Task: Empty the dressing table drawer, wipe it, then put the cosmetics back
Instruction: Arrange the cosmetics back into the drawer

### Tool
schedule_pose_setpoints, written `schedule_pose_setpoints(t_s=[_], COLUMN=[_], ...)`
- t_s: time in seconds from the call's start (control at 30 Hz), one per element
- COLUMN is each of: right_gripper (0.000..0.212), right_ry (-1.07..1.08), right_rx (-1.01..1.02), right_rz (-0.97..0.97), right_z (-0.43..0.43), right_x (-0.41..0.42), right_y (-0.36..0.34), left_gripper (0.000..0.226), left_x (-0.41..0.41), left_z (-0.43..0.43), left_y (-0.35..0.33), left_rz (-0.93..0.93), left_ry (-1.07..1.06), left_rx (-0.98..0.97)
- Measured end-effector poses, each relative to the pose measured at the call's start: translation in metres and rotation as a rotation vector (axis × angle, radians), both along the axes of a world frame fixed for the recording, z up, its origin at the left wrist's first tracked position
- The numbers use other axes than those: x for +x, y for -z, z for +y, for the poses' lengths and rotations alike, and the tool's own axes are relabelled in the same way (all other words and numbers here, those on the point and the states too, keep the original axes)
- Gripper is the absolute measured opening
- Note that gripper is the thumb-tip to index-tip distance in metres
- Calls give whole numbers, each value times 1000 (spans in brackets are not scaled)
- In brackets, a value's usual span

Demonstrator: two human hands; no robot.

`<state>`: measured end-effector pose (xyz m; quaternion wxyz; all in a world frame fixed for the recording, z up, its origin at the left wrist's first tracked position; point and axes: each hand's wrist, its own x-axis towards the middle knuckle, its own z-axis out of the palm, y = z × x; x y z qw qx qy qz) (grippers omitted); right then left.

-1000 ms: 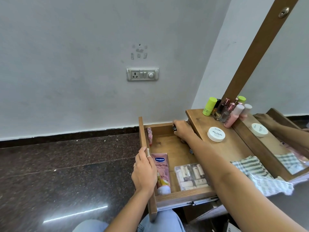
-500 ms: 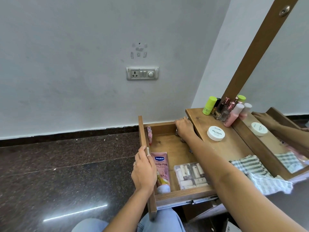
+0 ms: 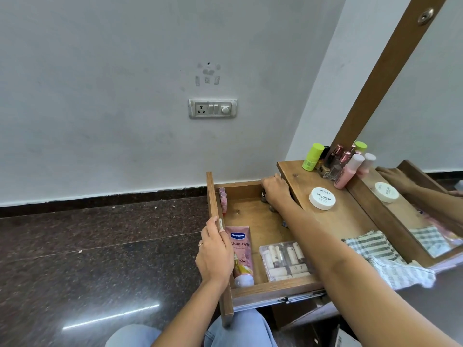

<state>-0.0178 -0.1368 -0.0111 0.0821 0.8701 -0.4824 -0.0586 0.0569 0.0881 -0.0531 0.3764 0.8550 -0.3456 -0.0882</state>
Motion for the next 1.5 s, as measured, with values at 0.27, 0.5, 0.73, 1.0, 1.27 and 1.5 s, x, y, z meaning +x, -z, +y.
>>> schedule_pose_setpoints(t_s=[0.27, 0.5, 0.73, 1.0, 1.27, 1.5], right_gripper=[39, 36, 33, 24, 36, 36], right_ry=[6, -3, -23, -12, 163, 154], right_rx=[8, 12, -37, -292, -353, -257], right_rz=[5, 4, -39, -498, -175, 9], right_z=[7, 6, 4, -15, -65, -77], right_x=[-3, -1, -1, -34, -78, -78], right_y=[-5, -1, -6, -69, -108, -98], left_gripper=[37, 37, 37, 36, 38, 37], left_x=[0, 0, 0, 0, -1, 0], left_z=[0, 0, -1, -1, -1, -1], left_y=[0, 0, 0, 1, 1, 2], left_rz=[-8, -4, -4, -9, -15, -21], left_ry=[-2, -3, -3, 5, 0, -3], left_rx=[-3, -6, -1, -2, 13, 15])
